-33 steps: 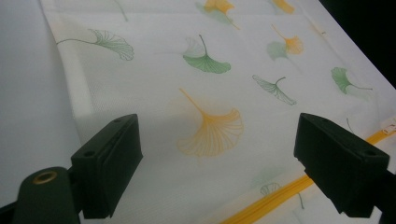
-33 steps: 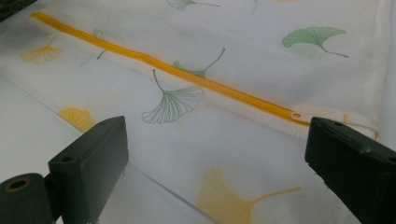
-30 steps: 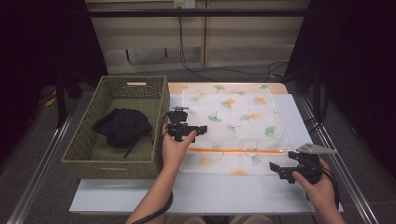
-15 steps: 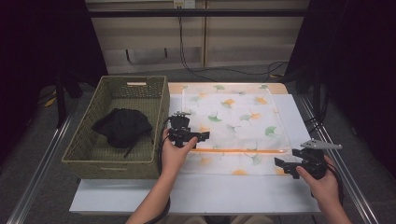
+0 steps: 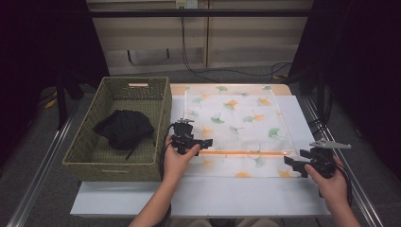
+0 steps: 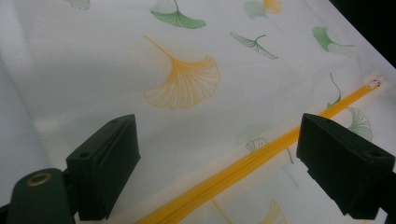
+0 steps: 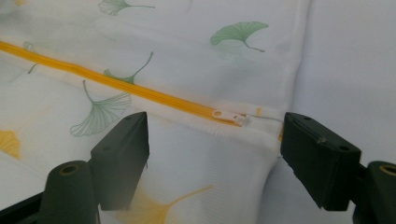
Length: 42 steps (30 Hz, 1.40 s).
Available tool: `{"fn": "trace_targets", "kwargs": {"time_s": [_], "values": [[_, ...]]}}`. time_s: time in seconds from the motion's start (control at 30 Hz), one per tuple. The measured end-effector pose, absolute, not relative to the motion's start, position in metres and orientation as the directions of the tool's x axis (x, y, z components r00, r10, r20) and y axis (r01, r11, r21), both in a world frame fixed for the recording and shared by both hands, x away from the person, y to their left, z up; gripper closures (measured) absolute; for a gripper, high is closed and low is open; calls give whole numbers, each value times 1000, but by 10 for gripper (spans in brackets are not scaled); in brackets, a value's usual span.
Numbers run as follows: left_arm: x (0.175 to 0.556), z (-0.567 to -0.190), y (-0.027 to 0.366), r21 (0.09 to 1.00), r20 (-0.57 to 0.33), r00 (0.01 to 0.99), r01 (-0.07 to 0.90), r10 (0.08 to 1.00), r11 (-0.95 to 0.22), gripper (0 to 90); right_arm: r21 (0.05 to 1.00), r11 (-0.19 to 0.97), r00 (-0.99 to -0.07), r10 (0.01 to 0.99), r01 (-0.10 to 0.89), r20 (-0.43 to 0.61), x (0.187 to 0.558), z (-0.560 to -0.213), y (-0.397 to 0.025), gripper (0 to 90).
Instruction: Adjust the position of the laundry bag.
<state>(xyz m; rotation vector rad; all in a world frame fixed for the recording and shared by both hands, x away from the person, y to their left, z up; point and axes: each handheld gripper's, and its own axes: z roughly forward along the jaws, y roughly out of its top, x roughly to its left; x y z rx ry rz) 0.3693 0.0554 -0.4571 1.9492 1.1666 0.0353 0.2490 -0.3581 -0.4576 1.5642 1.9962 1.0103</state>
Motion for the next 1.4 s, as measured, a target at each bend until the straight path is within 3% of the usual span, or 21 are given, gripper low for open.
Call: {"fn": "trace_targets", "kwargs": {"time_s": [0.43, 1.1, 1.4], "values": [[370, -457, 63, 672, -362, 556, 712, 748, -204, 126, 727, 66, -268, 949, 683, 165, 257, -462, -363, 281], [363, -456, 62, 663, -366, 560, 717, 743, -214, 126, 688, 83, -218, 970, 721, 111, 261, -469, -369, 512], [363, -460, 63, 656, -376, 553, 726, 743, -207, 126, 663, 67, -190, 975, 745, 115, 263, -474, -370, 537]]}}
